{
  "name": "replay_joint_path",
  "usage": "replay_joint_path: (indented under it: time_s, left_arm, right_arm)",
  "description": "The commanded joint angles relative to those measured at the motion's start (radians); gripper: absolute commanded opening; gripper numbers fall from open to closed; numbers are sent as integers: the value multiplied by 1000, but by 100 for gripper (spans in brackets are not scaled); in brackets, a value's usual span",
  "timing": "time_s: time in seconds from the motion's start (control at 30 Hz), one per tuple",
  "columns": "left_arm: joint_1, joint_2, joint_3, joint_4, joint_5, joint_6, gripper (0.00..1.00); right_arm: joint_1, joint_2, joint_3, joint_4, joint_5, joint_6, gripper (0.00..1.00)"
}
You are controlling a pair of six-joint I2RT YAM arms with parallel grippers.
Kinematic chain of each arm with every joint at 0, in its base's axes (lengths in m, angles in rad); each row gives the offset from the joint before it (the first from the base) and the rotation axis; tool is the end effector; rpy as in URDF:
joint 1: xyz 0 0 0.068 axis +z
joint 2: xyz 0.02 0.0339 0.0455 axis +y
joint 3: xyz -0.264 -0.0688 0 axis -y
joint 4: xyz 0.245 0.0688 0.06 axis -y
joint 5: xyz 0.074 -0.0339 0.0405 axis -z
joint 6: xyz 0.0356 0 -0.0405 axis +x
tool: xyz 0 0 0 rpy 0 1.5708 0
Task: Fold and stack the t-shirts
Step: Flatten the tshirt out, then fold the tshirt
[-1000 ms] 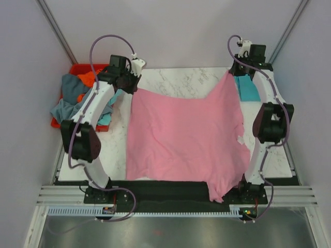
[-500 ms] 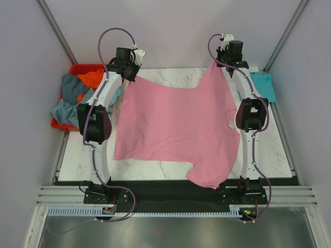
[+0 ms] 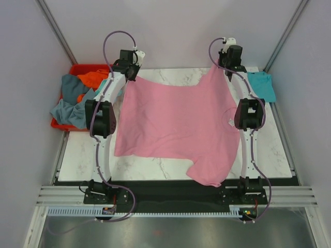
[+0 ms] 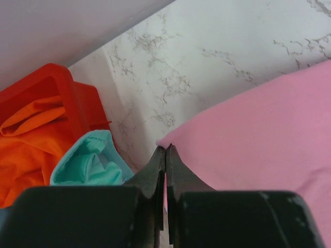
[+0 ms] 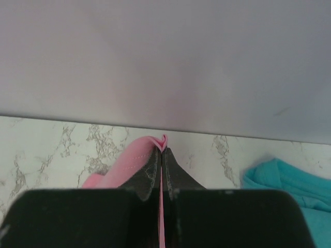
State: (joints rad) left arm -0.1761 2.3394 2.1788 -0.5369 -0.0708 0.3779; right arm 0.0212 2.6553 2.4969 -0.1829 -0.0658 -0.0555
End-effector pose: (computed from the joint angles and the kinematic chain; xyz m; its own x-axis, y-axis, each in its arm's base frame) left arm 0.5310 -0.0919 0.2530 -0.5430 0.4704 -0.6956 0.3461 0.8801 0.3250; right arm 0.6078 0.0152 0.2208 -0.3295 -0.0624 -0.9421 -0.1015 0.9944 -0.0303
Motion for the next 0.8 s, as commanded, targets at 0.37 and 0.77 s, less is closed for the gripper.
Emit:
replay_joint_path:
  time_s: [0.37, 0.77]
  left_arm:
    - [47, 18, 72, 134, -73, -11, 2]
    - [78, -58, -51, 66, 38, 4, 2]
  right_arm:
    - [3, 19, 77, 198, 31, 20, 0]
    - [-42, -291, -260, 80, -9, -57, 0]
